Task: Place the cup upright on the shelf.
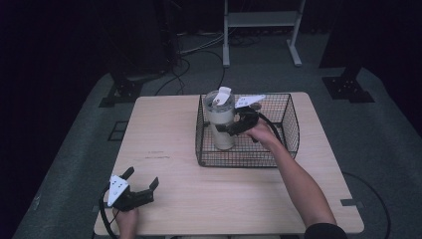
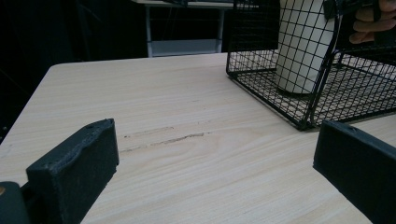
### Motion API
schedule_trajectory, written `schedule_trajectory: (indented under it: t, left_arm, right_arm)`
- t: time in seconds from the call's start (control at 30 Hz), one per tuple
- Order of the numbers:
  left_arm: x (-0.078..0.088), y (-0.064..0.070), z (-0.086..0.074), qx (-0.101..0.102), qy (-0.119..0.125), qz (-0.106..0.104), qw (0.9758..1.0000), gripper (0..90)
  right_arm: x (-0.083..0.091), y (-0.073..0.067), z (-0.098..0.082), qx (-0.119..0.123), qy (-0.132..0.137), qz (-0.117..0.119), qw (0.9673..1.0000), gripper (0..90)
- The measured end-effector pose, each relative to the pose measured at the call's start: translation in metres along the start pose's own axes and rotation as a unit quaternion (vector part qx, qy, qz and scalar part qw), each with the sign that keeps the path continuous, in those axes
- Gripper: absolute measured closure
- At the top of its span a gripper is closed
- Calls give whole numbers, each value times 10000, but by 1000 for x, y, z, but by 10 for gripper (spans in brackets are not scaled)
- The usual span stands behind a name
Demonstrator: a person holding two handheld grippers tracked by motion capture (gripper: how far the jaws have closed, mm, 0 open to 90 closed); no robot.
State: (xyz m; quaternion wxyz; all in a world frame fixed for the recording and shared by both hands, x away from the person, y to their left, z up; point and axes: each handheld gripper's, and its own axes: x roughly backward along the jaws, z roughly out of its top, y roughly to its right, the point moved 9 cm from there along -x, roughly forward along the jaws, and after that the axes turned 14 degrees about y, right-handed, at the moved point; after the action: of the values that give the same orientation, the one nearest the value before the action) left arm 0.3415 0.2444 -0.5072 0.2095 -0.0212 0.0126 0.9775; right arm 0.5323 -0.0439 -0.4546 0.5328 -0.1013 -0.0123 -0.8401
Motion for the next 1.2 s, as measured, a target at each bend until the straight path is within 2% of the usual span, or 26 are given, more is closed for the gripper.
schedule_trajectory:
  t: [0.43,1.2]
  left_arm:
    - [-1,1,-1,-15,-19,24,10000,0]
    - [-1,1,0,-33,-7,10,10000,0]
  right_arm:
    - [8,2,-4,-43,-13,26,10000,82]
    - [15,-2,-8,79,-164,52,9998,77]
